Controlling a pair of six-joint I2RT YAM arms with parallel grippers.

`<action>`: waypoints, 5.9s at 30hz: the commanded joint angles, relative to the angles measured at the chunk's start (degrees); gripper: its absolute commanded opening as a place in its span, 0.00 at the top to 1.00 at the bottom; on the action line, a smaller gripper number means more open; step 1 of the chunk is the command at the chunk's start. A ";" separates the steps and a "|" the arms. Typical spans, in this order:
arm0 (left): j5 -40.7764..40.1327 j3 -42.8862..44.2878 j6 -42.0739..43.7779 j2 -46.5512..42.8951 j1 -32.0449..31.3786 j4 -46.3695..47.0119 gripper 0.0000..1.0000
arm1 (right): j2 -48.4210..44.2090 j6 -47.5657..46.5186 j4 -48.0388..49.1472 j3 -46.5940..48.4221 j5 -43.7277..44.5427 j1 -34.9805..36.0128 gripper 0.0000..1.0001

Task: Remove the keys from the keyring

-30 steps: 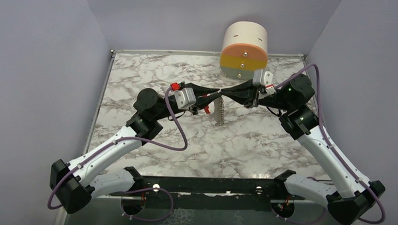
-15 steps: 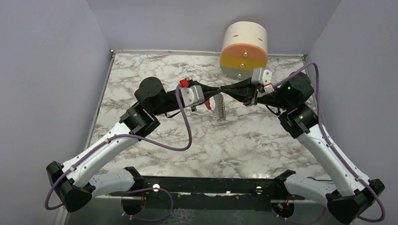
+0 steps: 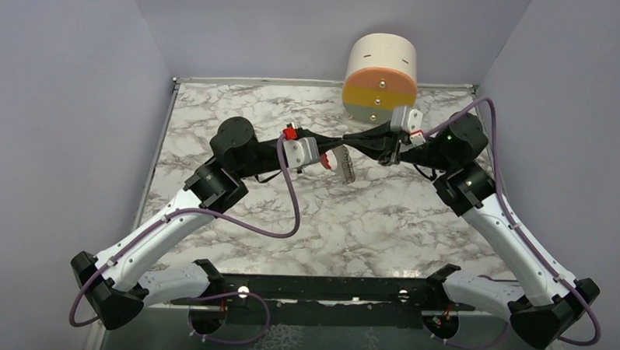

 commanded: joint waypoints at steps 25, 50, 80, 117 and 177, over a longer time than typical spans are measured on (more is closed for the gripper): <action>-1.71 4.29 6.97 -1.38 0.42 -11.02 0.70 | -3.53 0.77 0.91 -1.03 0.09 1.26 0.99; 2.77 7.76 2.39 0.52 0.42 -8.01 0.75 | -1.13 -4.63 -7.05 2.91 0.79 1.42 0.99; -9.55 6.43 5.69 2.32 0.42 -4.67 0.78 | 9.14 -14.79 -34.82 24.68 15.84 1.87 0.99; -3.64 11.70 13.11 5.26 0.50 -16.65 0.69 | 8.87 -14.44 -32.64 22.42 21.35 4.90 0.99; -1.33 9.69 12.43 8.40 0.68 -11.78 0.79 | 6.76 -14.79 -31.48 20.16 20.66 6.78 0.99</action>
